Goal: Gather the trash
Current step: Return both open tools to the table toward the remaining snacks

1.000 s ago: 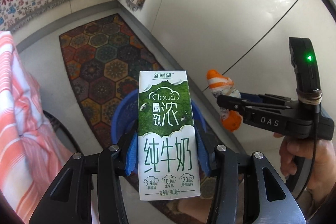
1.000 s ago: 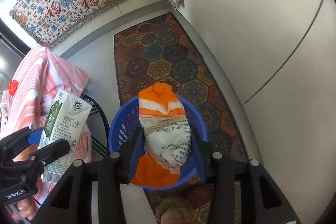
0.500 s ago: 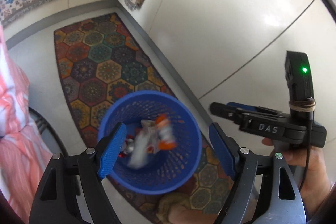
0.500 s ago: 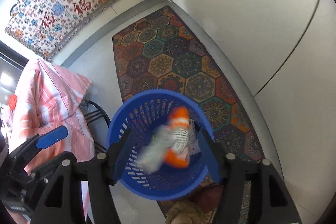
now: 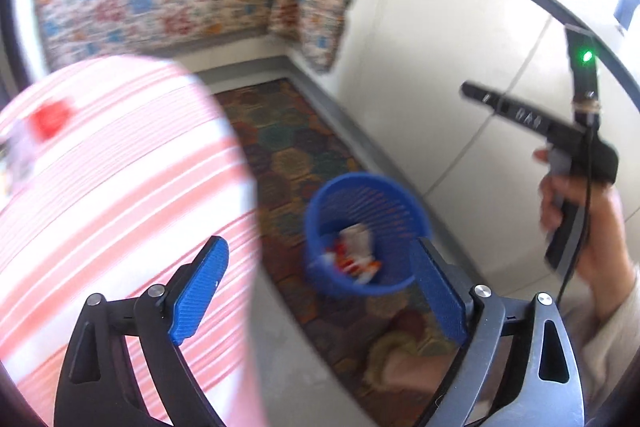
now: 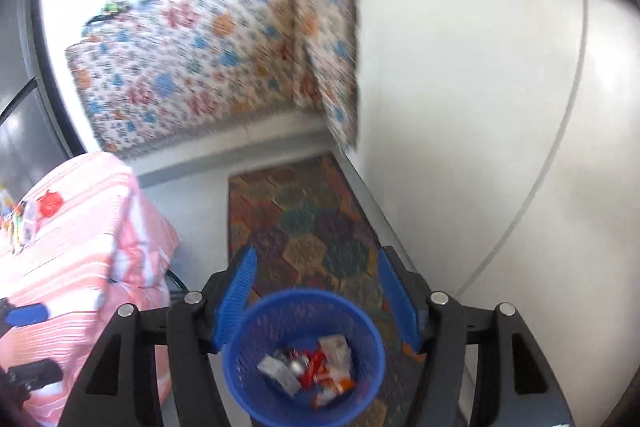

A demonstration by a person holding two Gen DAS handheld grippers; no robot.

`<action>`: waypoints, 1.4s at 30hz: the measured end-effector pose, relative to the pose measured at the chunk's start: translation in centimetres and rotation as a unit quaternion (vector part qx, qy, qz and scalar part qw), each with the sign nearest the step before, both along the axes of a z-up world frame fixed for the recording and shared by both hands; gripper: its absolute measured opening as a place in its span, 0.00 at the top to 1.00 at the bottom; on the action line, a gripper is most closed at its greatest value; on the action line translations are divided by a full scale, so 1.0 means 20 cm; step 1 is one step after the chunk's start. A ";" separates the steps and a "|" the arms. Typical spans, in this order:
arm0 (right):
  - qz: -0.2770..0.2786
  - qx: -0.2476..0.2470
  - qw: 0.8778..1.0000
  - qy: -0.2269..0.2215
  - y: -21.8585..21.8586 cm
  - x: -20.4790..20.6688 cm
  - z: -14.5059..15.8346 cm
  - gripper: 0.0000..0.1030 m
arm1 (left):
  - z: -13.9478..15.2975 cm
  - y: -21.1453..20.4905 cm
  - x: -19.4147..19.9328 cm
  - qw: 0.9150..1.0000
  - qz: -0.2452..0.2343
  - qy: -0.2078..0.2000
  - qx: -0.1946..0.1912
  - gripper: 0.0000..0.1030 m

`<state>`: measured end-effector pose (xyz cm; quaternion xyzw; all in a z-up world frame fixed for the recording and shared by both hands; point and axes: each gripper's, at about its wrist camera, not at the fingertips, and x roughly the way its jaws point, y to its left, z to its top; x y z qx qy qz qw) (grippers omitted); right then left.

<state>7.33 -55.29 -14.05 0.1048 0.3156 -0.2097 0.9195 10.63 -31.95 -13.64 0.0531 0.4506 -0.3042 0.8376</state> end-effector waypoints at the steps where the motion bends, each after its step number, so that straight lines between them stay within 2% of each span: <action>1: 0.011 -0.013 1.000 -0.005 0.07 0.02 0.03 0.38 | 0.00 0.10 -0.01 1.000 0.016 0.000 0.006 0.10; 4: 0.058 -0.042 0.997 -0.018 0.32 0.09 0.07 0.37 | -0.03 0.40 -0.01 0.997 0.067 -0.007 0.026 0.10; 6: 0.094 -0.033 0.995 -0.020 0.48 0.13 0.07 0.36 | -0.07 0.59 0.02 0.993 0.109 -0.011 0.046 0.10; 11: 0.203 -0.022 0.979 0.003 0.98 0.28 0.01 0.36 | -0.17 1.01 0.13 0.974 0.212 -0.015 0.077 0.10; 17: 0.304 -0.026 0.951 0.049 1.53 0.44 -0.13 0.36 | -0.27 1.30 0.26 0.955 0.276 -0.011 0.109 0.08; 20: 0.324 -0.024 0.942 0.079 1.72 0.56 -0.21 0.36 | -0.28 1.39 0.28 0.951 0.287 -0.022 0.108 0.04; 23: 0.324 -0.018 0.940 0.103 1.84 0.67 -0.27 0.34 | -0.29 1.44 0.31 0.951 0.291 -0.016 0.100 0.00; 26: 0.318 -0.023 0.943 0.098 1.91 0.76 -0.27 0.33 | -0.28 1.44 0.29 0.950 0.292 -0.018 0.104 0.00; 31: 0.300 -0.014 0.948 0.107 1.97 0.92 -0.29 0.21 | -0.28 1.43 0.29 0.950 0.293 -0.019 0.106 0.00; 38: 0.299 -0.011 0.948 0.106 1.97 0.95 -0.28 0.20 | -0.28 1.43 0.29 0.950 0.294 -0.014 0.101 0.01; 40: 0.297 -0.012 0.949 0.107 1.96 0.95 -0.28 0.20 | -0.24 1.46 0.33 0.951 0.298 -0.003 0.085 0.01; 42: 0.297 -0.011 0.949 0.107 1.97 0.95 -0.28 0.20 | -0.16 1.51 0.40 0.949 0.312 -0.007 0.047 0.01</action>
